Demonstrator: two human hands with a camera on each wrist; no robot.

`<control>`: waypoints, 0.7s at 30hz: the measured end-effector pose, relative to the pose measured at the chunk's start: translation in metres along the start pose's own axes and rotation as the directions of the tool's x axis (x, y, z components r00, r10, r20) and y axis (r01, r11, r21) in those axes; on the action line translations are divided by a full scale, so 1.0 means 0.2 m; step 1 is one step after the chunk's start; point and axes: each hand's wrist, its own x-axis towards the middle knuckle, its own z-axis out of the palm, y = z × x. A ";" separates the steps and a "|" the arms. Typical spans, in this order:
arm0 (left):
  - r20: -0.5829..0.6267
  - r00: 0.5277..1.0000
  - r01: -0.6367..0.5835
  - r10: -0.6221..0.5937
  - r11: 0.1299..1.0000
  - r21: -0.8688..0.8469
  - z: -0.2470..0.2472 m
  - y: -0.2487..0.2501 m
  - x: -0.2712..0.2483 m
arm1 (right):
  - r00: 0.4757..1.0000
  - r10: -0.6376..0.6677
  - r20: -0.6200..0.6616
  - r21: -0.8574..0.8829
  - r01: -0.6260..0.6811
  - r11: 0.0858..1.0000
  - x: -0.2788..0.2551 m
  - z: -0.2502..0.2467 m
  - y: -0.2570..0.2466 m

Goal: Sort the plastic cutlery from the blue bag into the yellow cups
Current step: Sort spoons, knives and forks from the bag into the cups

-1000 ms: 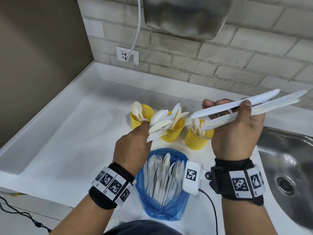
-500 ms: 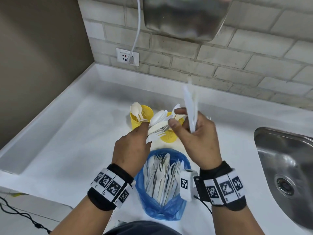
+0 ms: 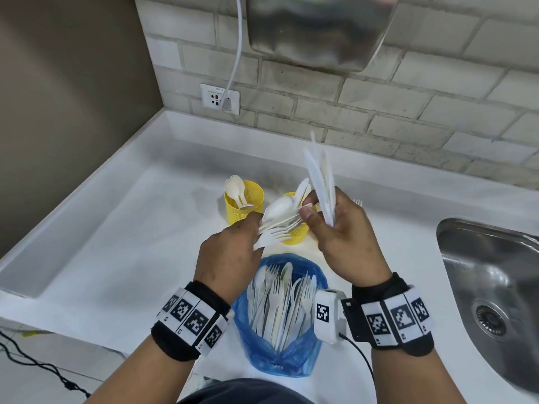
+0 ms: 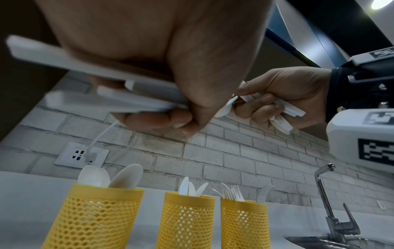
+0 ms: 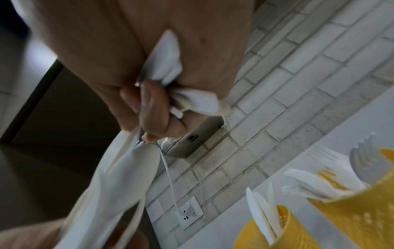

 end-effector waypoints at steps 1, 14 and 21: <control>0.002 1.000 0.002 -0.002 1.000 -0.003 0.00 0.00 0.00 | 0.999 0.033 -0.035 0.110 -0.029 0.994 0.00 0.00 0.00; -0.002 0.999 -0.038 0.037 0.999 -0.038 0.00 0.01 -0.02 | 0.973 0.190 -0.132 0.473 -0.107 0.875 -0.01 0.05 0.02; -0.038 0.997 -0.073 0.071 0.997 -0.035 0.01 0.01 -0.02 | 0.895 0.414 -0.166 0.913 -0.019 0.407 0.05 -0.08 0.05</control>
